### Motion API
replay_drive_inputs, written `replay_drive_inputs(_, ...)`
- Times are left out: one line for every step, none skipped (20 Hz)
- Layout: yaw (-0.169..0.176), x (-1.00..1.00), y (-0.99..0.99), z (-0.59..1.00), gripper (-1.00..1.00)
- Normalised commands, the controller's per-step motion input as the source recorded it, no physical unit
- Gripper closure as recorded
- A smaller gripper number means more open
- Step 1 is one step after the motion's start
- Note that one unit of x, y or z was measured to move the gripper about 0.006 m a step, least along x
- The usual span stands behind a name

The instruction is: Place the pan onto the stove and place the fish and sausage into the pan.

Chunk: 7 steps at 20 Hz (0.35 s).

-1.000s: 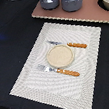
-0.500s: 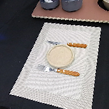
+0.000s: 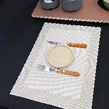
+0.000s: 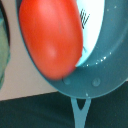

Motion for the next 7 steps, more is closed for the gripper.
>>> replay_drive_inputs(-0.107,0.00,0.25,1.00,-1.00)
replay_drive_inputs(-0.108,0.00,0.23,0.76,-1.00)
replay_drive_inputs(-0.114,0.14,0.26,0.46,-1.00)
replay_drive_inputs(-0.093,0.15,0.17,0.22,-1.00)
replay_drive_inputs(-0.052,0.13,0.00,0.00,-1.00)
replay_drive_inputs(-0.016,0.01,0.00,0.00,-1.00)
replay_drive_inputs(-0.002,0.03,0.00,0.00,-1.00)
